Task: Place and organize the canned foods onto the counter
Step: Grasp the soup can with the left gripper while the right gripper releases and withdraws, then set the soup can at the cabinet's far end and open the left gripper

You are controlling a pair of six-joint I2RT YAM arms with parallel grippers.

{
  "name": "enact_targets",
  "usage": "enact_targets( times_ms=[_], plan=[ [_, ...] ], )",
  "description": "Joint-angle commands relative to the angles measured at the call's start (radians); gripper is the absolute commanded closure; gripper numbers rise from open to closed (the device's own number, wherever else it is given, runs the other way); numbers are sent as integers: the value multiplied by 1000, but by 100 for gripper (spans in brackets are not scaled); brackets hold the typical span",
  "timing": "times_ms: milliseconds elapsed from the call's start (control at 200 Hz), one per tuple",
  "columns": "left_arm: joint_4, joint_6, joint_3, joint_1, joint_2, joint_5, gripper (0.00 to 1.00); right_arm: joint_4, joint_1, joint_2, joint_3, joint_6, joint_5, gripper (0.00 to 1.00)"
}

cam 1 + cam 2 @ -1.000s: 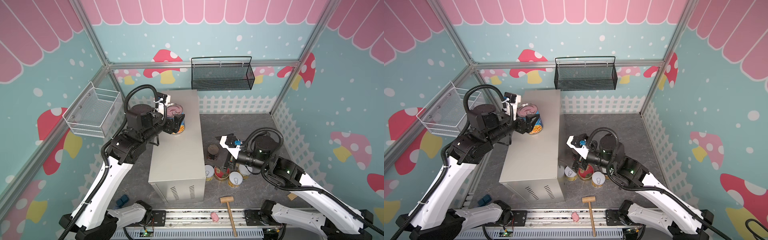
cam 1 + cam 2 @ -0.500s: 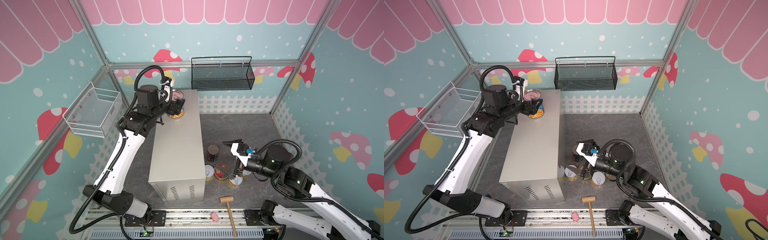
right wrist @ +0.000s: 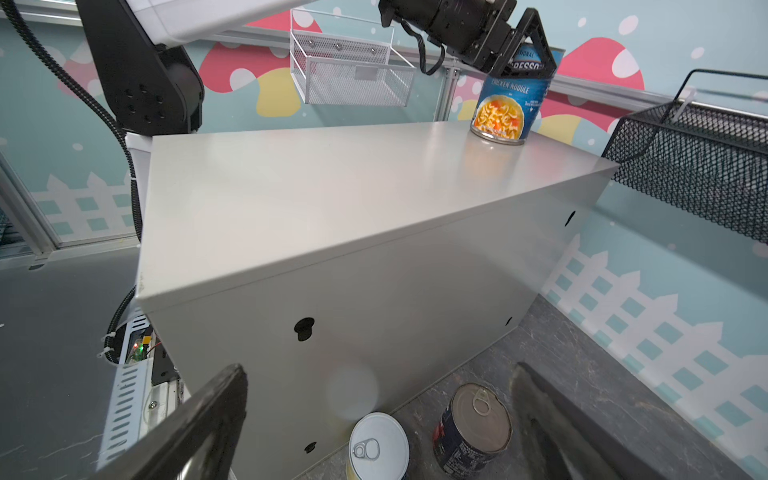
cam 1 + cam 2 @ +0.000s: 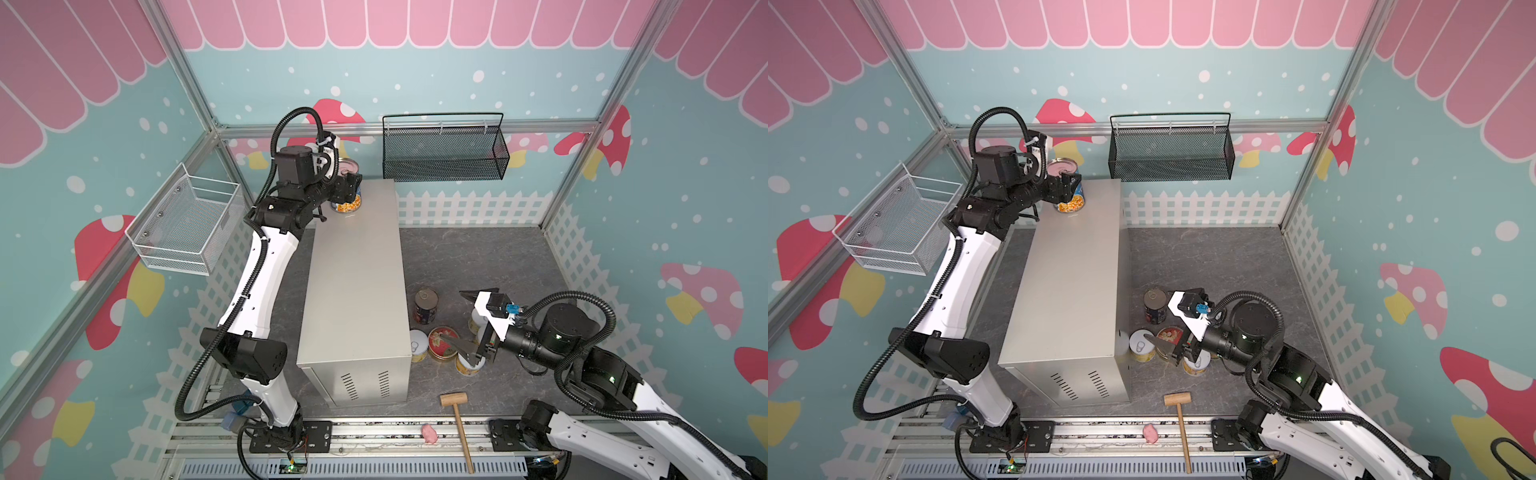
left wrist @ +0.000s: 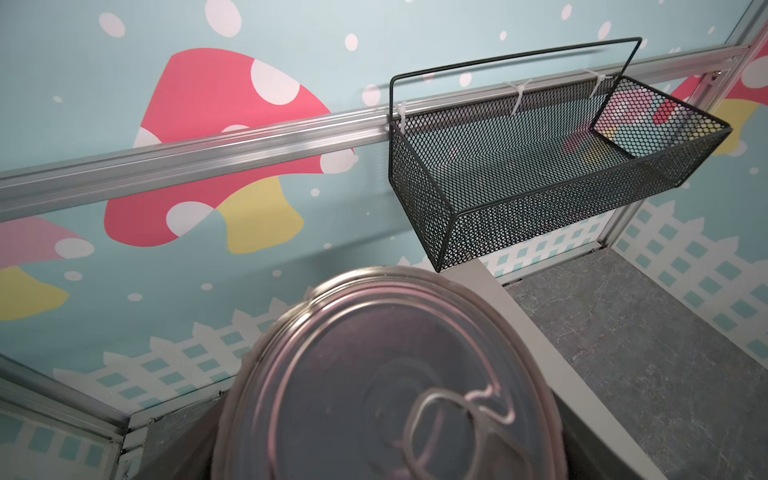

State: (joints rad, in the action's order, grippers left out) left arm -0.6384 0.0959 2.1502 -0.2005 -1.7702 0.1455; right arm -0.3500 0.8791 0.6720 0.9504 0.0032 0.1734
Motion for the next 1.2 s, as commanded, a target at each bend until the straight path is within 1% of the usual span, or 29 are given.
enact_targets(
  times_ms=[0,85,175,270,375,435,535,660,811,1016,1131,1191],
  plan=[
    [71,6,47,13,3,28,33,-1,5,-8,-24,25,-48,1],
    [71,5,41,21,-2,33,34,6,6,-6,-37,39,-89,1],
    [72,6,37,28,-5,39,33,9,6,8,-51,81,-226,0],
    [72,5,37,30,-9,40,32,10,6,27,-64,124,-325,1],
    [70,6,43,32,-14,45,29,7,5,55,-73,157,-379,0],
    [72,7,45,32,-12,46,25,9,6,72,-76,170,-385,0],
    [70,5,49,33,-9,53,12,20,5,88,-87,188,-389,1],
    [53,-7,72,33,-1,58,1,28,6,102,-101,210,-406,1],
    [-26,-18,122,33,22,33,1,26,4,146,-105,245,-418,0],
    [-109,-65,71,33,124,-28,1,23,2,250,-101,292,-422,1],
    [-196,-94,59,33,180,-5,1,-2,-14,333,-71,316,-406,1],
    [-235,-102,23,32,224,16,1,-19,-38,374,-51,325,-379,1]
  ],
)
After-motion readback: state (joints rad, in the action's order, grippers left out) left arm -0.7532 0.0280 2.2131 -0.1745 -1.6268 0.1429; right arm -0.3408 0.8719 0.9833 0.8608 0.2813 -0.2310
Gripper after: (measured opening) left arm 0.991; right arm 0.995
